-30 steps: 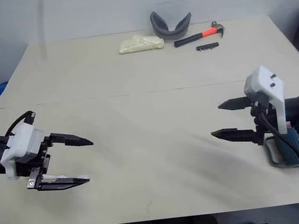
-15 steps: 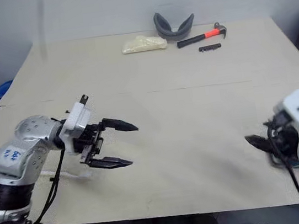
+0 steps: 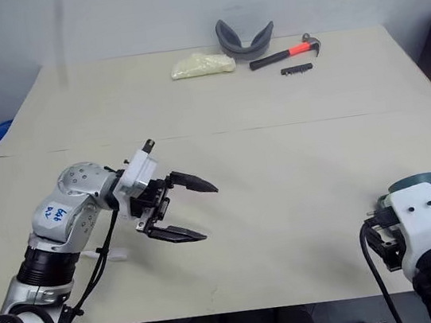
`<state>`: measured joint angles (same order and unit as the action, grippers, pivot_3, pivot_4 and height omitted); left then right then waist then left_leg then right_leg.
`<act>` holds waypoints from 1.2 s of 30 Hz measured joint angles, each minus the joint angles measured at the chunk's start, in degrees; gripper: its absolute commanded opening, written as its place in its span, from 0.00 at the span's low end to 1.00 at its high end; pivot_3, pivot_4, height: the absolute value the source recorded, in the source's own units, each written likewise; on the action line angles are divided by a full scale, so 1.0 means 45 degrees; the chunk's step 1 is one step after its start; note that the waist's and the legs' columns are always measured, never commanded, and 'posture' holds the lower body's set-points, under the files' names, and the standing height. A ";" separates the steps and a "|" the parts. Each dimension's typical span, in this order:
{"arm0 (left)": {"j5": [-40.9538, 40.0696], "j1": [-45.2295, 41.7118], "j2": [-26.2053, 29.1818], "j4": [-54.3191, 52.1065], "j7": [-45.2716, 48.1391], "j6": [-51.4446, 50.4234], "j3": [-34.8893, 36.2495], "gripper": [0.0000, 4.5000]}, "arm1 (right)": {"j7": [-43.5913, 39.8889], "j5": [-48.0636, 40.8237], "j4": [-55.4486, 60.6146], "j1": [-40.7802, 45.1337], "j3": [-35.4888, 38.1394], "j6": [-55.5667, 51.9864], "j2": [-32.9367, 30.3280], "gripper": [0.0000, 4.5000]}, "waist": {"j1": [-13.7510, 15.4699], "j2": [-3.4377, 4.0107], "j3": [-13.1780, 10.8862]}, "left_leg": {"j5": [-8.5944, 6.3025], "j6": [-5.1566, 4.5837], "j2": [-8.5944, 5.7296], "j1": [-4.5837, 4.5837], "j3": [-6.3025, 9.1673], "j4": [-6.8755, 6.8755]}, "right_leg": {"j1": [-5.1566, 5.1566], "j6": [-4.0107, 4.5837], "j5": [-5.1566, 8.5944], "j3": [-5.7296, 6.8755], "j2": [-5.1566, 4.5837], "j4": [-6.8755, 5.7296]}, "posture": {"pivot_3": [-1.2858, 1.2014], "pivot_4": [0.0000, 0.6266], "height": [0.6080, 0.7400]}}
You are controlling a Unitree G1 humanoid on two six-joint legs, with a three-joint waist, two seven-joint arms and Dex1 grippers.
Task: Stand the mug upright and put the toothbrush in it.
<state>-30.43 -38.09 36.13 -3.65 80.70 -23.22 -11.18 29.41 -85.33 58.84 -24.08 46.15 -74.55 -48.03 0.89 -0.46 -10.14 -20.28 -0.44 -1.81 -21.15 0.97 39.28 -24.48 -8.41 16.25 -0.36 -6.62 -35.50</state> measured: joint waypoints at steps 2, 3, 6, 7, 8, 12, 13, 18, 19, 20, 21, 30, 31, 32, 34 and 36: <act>0.0000 -0.0003 0.0170 -0.0024 -0.0005 -0.0133 0.0087 1.00 | 0.0418 0.0319 -0.0274 0.0203 -0.0737 0.0208 -0.0304 0.60 | -0.0006 0.0000 0.0000 | 0.0000 -0.0003 -0.0001 -0.0001 -0.0001 0.0000 | 0.0000 0.0000 0.0000 -0.0001 0.0000 0.0003 | 0.52 0.24 1.00; 0.0000 -0.0002 0.0280 -0.0043 -0.0012 -0.0238 0.0227 1.00 | 0.0612 0.0553 -0.0456 0.0211 -0.1046 0.0321 -0.0613 0.60 | -0.0006 0.0000 0.0000 | 0.0000 -0.0004 0.0001 -0.0002 0.0001 0.0000 | -0.0001 0.0000 0.0000 0.0001 0.0002 0.0004 | 0.52 0.24 1.00; -0.0003 0.0043 0.0565 -0.0269 -0.0160 -0.0506 0.0362 1.00 | 0.0976 0.1003 -0.0886 0.0305 -0.1597 0.0791 -0.0841 0.60 | -0.0006 0.0000 0.0000 | 0.0000 -0.0004 0.0004 -0.0007 0.0004 -0.0001 | 0.0000 0.0000 0.0000 0.0004 0.0005 0.0011 | 0.52 0.24 1.00; -0.0006 0.0091 0.0654 -0.0472 -0.0237 -0.0616 0.0407 1.00 | 0.0967 0.1224 -0.1083 0.0351 -0.1938 0.0892 -0.0883 0.60 | -0.0008 0.0000 0.0000 | -0.0001 -0.0006 0.0004 -0.0008 0.0003 -0.0001 | 0.0000 0.0000 0.0000 0.0003 0.0003 0.0014 | 0.52 0.24 1.00; -0.0025 0.0144 0.0724 -0.0646 -0.0261 -0.0705 0.0468 1.00 | 0.0941 0.1487 -0.1300 0.0447 -0.2265 0.0988 -0.0892 0.60 | -0.0010 0.0000 0.0000 | -0.0001 -0.0007 0.0003 -0.0008 0.0002 0.0000 | 0.0002 0.0000 0.0000 0.0002 0.0003 0.0016 | 0.52 0.24 1.00; -0.0042 0.0295 0.0885 -0.1049 -0.0447 -0.1012 0.0617 1.00 | 0.0537 0.2536 -0.2044 0.0816 -0.3146 0.1230 -0.0897 0.60 | 0.0005 0.0000 0.0000 | -0.0001 -0.0007 0.0003 -0.0008 0.0005 0.0000 | 0.0002 0.0000 0.0000 0.0005 0.0005 0.0017 | 0.52 0.24 1.00; -0.0056 0.0298 0.0898 -0.1066 -0.0487 -0.1060 0.0661 1.00 | 0.0424 0.2739 -0.2174 0.0849 -0.3269 0.1262 -0.0897 0.60 | 0.0016 0.0000 0.0000 | -0.0001 -0.0007 0.0003 -0.0010 0.0005 0.0000 | 0.0002 0.0000 0.0000 0.0005 0.0005 0.0019 | 0.52 0.24 1.00; -0.0157 0.0323 0.1047 -0.1373 -0.0760 -0.1455 0.0807 1.00 | -0.0817 0.4489 -0.3248 0.1482 -0.4211 0.1383 -0.0897 0.60 | 0.0013 0.0000 0.0000 | -0.0002 -0.0008 0.0003 -0.0009 0.0004 0.0000 | 0.0003 0.0000 0.0000 0.0005 0.0007 0.0018 | 0.52 0.24 1.00; -0.0188 0.0326 0.1081 -0.1524 -0.0798 -0.1534 0.0816 1.00 | -0.1084 0.4802 -0.3429 0.1635 -0.4279 0.1415 -0.0897 0.60 | 0.0014 0.0001 0.0000 | -0.0002 -0.0008 0.0002 -0.0009 0.0003 -0.0001 | 0.0001 0.0000 0.0000 0.0004 0.0005 0.0017 | 0.52 0.24 1.00; -0.0210 0.0327 0.1113 -0.1590 -0.0814 -0.1570 0.0847 1.00 | -0.1274 0.5057 -0.3547 0.1747 -0.4344 0.1467 -0.0897 0.60 | 0.0016 0.0001 0.0001 | -0.0002 -0.0008 0.0003 -0.0008 0.0003 -0.0001 | 0.0001 0.0000 0.0000 0.0005 0.0006 0.0017 | 0.52 0.24 1.00; -0.0228 0.0329 0.1161 -0.1599 -0.0832 -0.1652 0.0873 1.00 | -0.1535 0.5388 -0.3675 0.1869 -0.4463 0.1508 -0.0897 0.60 | 0.0016 0.0001 0.0001 | -0.0001 -0.0007 0.0004 -0.0008 0.0004 0.0000 | 0.0001 0.0000 0.0000 0.0006 0.0008 0.0018 | 0.52 0.24 1.00; -0.0278 0.0333 0.1232 -0.1699 -0.0976 -0.1946 0.1006 1.00 | -0.3352 0.7304 -0.4447 0.2391 -0.5175 0.1802 -0.0310 0.42 | 0.0036 -0.0015 0.0009 | -0.0001 -0.0007 0.0003 -0.0003 0.0004 0.0000 | 0.0008 0.0000 0.0000 0.0007 0.0008 0.0016 | 0.52 0.24 1.00; -0.0278 0.0332 0.1232 -0.1699 -0.0977 -0.1952 0.1006 1.00 | -0.3579 0.7473 -0.4459 0.2455 -0.5198 0.1811 -0.0170 0.33 | 0.0029 -0.0014 0.0009 | -0.0001 -0.0007 0.0002 0.0000 0.0003 0.0000 | 0.0007 0.0000 0.0000 0.0006 0.0007 0.0014 | 0.52 0.24 1.00; -0.0278 0.0332 0.1232 -0.1699 -0.0979 -0.1952 0.1005 1.00 | -0.3729 0.7625 -0.4471 0.2502 -0.5221 0.1806 -0.0088 0.26 | 0.0023 -0.0014 0.0009 | -0.0001 -0.0007 0.0003 0.0000 0.0003 0.0000 | 0.0007 0.0000 0.0000 0.0006 0.0008 0.0014 | 0.52 0.24 1.00; -0.0278 0.0332 0.1232 -0.1699 -0.0979 -0.1952 0.1006 1.00 | -0.3926 0.7950 -0.4562 0.2541 -0.5226 0.1786 0.0012 0.12 | 0.0029 -0.0015 0.0009 | -0.0001 -0.0007 0.0003 -0.0001 0.0004 0.0000 | 0.0007 0.0000 0.0000 0.0006 0.0008 0.0015 | 0.52 0.24 1.00; -0.0278 0.0332 0.1232 -0.1694 -0.0978 -0.1947 0.1006 1.00 | -0.4040 0.8493 -0.4563 0.2656 -0.5165 0.1812 0.0079 0.01 | 0.0032 -0.0021 0.0013 | -0.0001 -0.0007 0.0000 -0.0001 0.0003 0.0000 | 0.0007 0.0000 0.0000 0.0006 0.0006 0.0015 | 0.52 0.24 1.00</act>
<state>-31.68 -36.60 41.68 -11.27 76.30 -31.98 -6.65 11.23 -47.11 38.31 -12.13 22.91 -66.39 -47.67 1.03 -0.55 -10.08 -20.28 -0.47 -1.81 -21.16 0.98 39.28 -24.45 -8.41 16.24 -0.33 -6.60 -35.43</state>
